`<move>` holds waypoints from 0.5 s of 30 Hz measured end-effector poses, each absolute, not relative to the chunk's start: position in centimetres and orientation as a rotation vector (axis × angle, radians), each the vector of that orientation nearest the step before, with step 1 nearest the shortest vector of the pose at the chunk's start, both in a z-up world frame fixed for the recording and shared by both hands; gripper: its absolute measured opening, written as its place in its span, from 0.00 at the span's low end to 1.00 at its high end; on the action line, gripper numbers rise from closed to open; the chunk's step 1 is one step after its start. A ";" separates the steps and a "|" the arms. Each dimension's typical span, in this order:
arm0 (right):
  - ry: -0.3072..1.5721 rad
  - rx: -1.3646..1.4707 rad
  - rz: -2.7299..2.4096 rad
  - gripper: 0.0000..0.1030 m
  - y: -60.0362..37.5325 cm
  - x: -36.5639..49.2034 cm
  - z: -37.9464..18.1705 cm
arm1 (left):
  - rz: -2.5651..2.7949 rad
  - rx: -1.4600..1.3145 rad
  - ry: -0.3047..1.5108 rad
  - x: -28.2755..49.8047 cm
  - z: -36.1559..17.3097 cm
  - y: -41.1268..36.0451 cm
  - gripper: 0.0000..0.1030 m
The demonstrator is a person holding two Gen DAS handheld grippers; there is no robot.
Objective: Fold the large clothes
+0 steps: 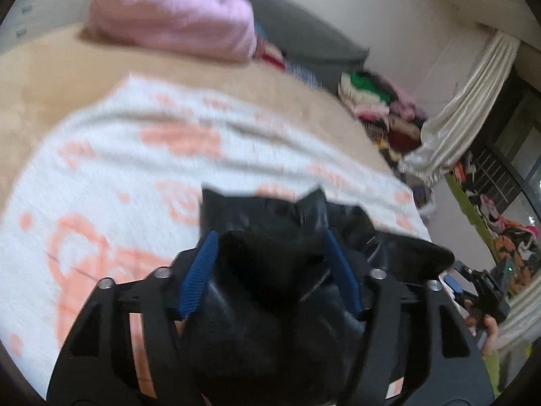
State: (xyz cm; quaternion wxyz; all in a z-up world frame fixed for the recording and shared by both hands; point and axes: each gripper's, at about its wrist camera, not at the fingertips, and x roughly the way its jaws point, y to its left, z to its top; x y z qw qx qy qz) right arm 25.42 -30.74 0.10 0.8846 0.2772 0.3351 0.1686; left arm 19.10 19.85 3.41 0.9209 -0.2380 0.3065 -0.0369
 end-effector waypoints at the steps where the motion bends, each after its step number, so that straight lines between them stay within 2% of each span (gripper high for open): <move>1: 0.674 0.550 0.344 0.67 -30.9 25.1 0.6 | -0.069 -0.478 0.613 18.9 3.9 20.0 0.55; 4: 0.638 0.386 0.285 0.67 -30.2 24.6 1.7 | -0.027 -0.394 0.625 18.8 4.0 20.1 0.57; 9: 0.666 0.050 0.237 0.66 -26.3 25.5 1.3 | -0.021 -0.297 0.761 21.4 1.3 18.8 0.57; 14: 0.742 -0.075 0.244 0.63 -23.9 27.9 -1.1 | 0.037 -0.089 0.796 23.2 -0.8 16.5 0.57; 15: 0.762 -0.078 0.236 0.59 -23.8 28.3 -1.7 | 0.026 -0.086 0.799 23.3 -1.0 16.4 0.57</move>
